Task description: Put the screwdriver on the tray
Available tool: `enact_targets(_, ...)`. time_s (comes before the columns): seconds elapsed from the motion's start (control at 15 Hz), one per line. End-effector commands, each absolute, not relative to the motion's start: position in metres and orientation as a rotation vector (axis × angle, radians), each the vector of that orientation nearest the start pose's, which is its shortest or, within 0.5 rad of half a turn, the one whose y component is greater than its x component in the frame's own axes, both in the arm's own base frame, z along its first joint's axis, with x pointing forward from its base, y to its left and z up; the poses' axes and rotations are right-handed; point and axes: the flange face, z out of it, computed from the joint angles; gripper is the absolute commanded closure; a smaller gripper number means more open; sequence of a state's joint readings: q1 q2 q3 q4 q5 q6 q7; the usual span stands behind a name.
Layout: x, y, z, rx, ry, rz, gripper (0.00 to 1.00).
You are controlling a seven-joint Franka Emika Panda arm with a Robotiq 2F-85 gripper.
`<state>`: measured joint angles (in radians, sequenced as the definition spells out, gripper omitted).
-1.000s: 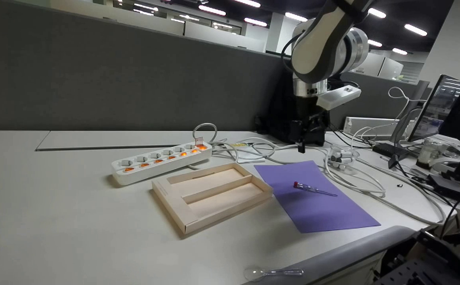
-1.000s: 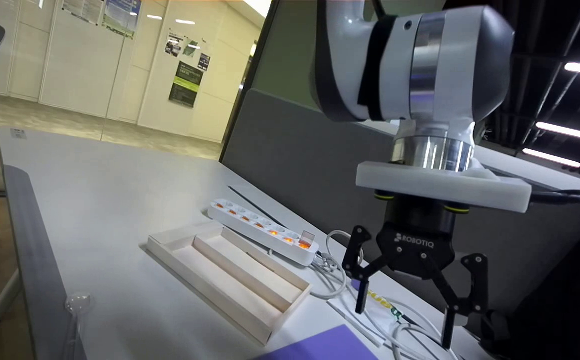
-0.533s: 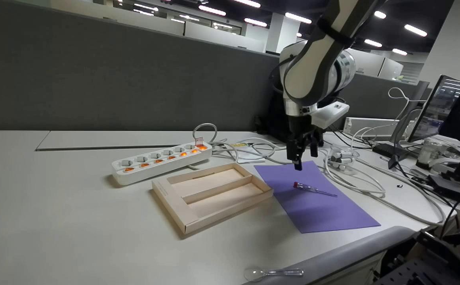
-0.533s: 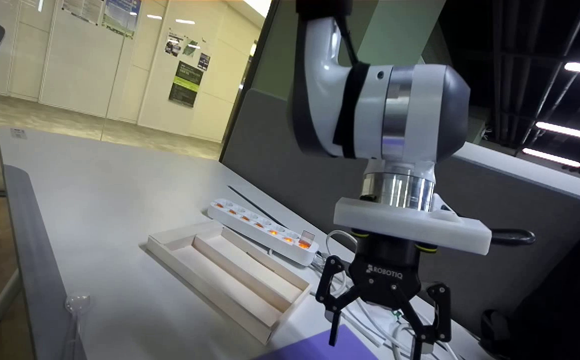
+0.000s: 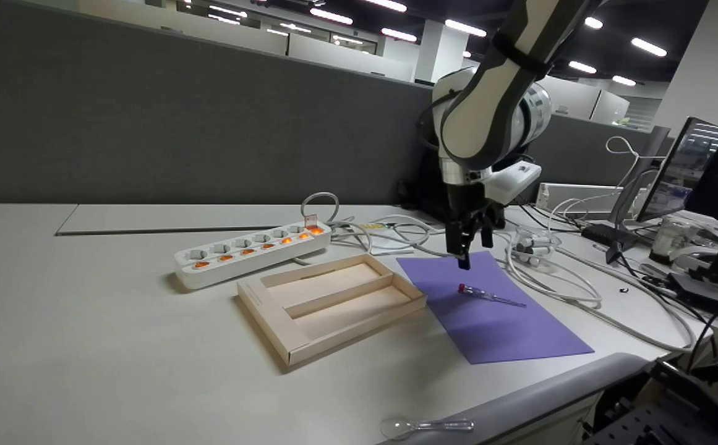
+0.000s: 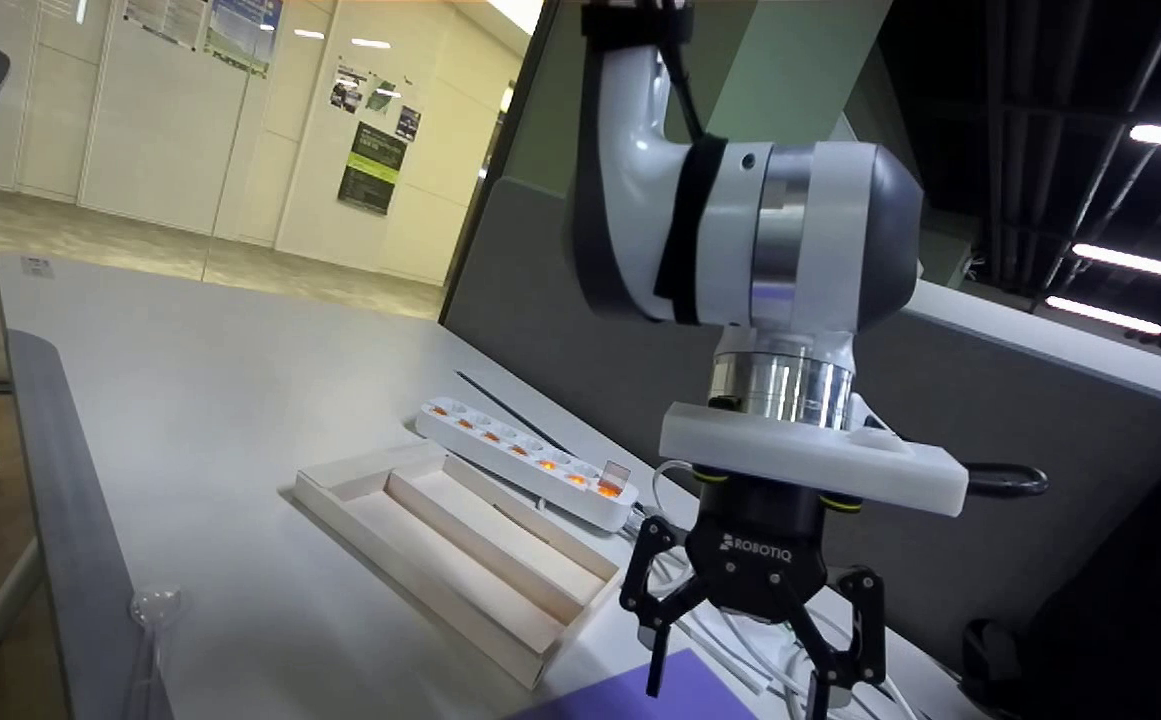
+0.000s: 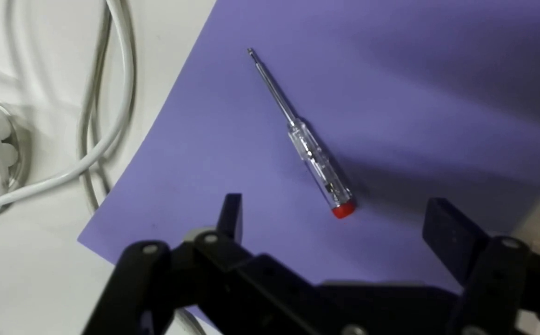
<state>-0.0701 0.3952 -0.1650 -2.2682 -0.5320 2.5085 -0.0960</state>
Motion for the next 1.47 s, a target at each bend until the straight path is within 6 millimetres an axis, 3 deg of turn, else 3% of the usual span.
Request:
enact_targets(0.0, 0.503, -0.119, 0.16, -3.358, -0.667, 0.321, 0.0)
enact_targets(0.73, 0.493, -0.128, 0.117, -3.272, -0.85, 0.32, 0.0)
enact_targets(0.87, 0.491, -0.133, 0.113, -3.267, -0.853, 0.323, 0.27)
enact_targets(1.4, 0.488, -0.149, 0.108, -3.245, -0.831, 0.322, 0.82)
